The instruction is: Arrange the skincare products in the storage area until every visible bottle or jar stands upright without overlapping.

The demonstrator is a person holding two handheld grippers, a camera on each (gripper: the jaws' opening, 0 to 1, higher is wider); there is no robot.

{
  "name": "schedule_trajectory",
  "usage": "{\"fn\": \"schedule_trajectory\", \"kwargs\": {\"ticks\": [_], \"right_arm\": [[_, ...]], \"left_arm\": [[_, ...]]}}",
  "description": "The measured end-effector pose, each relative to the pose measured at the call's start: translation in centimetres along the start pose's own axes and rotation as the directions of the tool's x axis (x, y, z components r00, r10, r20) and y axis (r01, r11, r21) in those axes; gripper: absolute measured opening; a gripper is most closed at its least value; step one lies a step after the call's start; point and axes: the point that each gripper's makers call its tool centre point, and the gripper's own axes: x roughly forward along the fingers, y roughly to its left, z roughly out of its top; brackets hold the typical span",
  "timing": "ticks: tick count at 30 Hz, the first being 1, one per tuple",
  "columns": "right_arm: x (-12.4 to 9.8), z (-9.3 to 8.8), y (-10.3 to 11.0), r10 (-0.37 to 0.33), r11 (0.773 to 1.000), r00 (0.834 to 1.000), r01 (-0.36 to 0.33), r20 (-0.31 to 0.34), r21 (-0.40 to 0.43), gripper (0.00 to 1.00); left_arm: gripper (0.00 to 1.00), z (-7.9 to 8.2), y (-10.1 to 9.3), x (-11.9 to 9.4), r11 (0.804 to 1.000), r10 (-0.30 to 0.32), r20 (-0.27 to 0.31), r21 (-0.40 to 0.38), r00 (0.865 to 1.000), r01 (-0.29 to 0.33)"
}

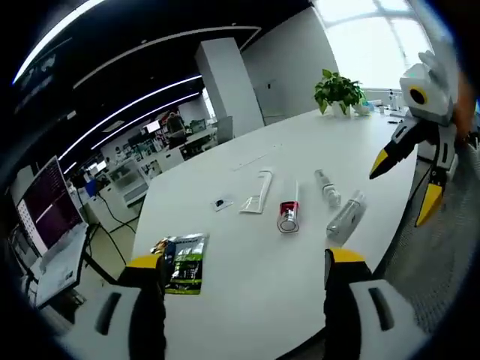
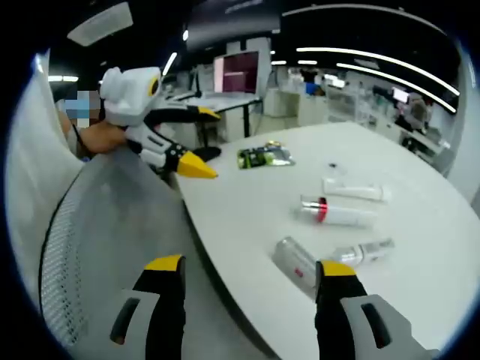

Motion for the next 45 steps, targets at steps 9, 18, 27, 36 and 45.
{"fn": "schedule_trajectory", "kwargs": {"ticks": [9,18,27,36,45], "right_arm": [[-0.1,-0.1,-0.6,-0.028,1.0,1.0,0.028,-0.003,0.007,0.69],[-0.5,0.6,-0.6,-0.036,0.999,0.999,0.036,0.035,-0.008,0.69],[-0.6,0.7,-0.9,-0.054,0.998,0.998,0.054,0.04,-0.011,0.7],[-0.1,0.0,-0.7,-0.043,0.999,0.999,0.043,0.003,-0.021,0.71],[-0.3,0.1,-1.1,-0.065,0.998,0.998,0.065,0.002,-0.029,0.7]], "left_arm": [[0.84,0.1,-0.1,0.0,1.0,-0.002,0.005,0.007,1.0,0.002],[0.83,0.0,0.1,-0.1,1.0,0.006,-0.001,0.026,1.0,-0.006],[0.84,0.2,0.3,-0.2,0.999,0.015,0.013,0.028,1.0,-0.016],[0.86,-0.2,-0.5,0.0,0.998,-0.019,-0.009,0.056,1.0,0.02],[0.83,-0.7,-0.7,0.2,0.997,-0.033,-0.035,0.075,0.999,0.036]]}}
